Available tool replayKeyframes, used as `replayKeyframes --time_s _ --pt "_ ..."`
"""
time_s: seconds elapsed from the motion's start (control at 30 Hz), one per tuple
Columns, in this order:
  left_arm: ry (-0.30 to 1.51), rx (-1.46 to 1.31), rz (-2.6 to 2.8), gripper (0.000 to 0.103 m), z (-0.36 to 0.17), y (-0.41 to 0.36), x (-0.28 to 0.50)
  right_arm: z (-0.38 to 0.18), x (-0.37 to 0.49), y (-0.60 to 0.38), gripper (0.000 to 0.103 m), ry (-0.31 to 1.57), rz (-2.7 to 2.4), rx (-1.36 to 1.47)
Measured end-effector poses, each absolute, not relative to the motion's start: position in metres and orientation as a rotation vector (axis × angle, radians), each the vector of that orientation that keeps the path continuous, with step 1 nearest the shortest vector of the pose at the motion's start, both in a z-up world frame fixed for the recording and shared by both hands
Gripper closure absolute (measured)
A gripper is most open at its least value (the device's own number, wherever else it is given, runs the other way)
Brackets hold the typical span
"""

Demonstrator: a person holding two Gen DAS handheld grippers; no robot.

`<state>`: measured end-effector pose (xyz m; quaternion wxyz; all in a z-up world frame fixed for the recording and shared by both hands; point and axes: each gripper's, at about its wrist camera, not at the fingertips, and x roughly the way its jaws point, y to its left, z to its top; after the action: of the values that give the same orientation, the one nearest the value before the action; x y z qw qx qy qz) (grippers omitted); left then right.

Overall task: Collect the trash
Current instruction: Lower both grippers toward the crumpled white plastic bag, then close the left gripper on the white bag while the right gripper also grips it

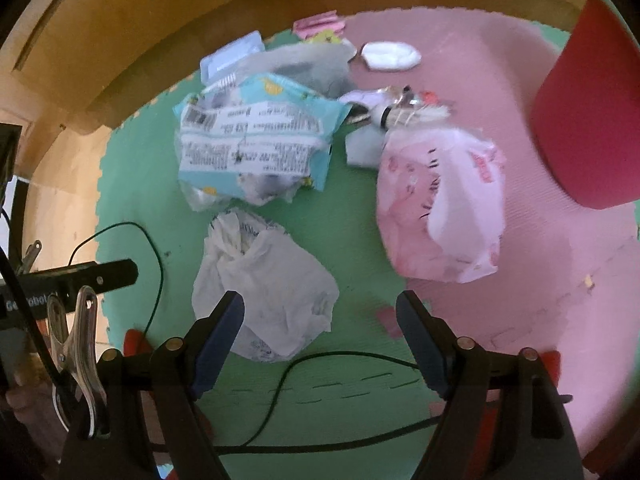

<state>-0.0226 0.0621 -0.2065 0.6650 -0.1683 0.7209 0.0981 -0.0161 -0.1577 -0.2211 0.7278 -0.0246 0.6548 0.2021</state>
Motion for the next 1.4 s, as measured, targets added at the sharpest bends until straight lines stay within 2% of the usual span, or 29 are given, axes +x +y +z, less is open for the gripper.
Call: replayKeyframes --time_s 0.43,0.57,0.8,1.1,1.23,1.4 --pt "1.647 -0.424 0.204 0.029 -0.255 0.069 -0.024 -0.283 -0.007 -0.136 0.023 1.566 0.429 0.001" --pt "1.651 -0.429 0.183 0.029 -0.27 0.069 -0.026 -0.298 -0.002 -0.134 0.028 1.593 0.417 0.035" --pt "1.66 -0.455 0.162 0.03 -0.29 0.069 -0.028 -0.315 -0.003 -0.129 0.032 1.631 0.414 0.059" --pt "1.688 -0.483 0.168 0.033 -0.319 0.064 -0.028 -0.338 -0.005 -0.128 0.032 1.665 0.373 0.074" --pt "1.698 -0.512 0.174 0.039 -0.334 0.061 -0.027 -0.349 -0.008 -0.126 0.034 1.678 0.375 0.066" --pt "1.702 -0.53 0.184 0.039 -0.345 0.066 -0.031 -0.361 -0.009 -0.132 0.035 1.688 0.367 0.08"
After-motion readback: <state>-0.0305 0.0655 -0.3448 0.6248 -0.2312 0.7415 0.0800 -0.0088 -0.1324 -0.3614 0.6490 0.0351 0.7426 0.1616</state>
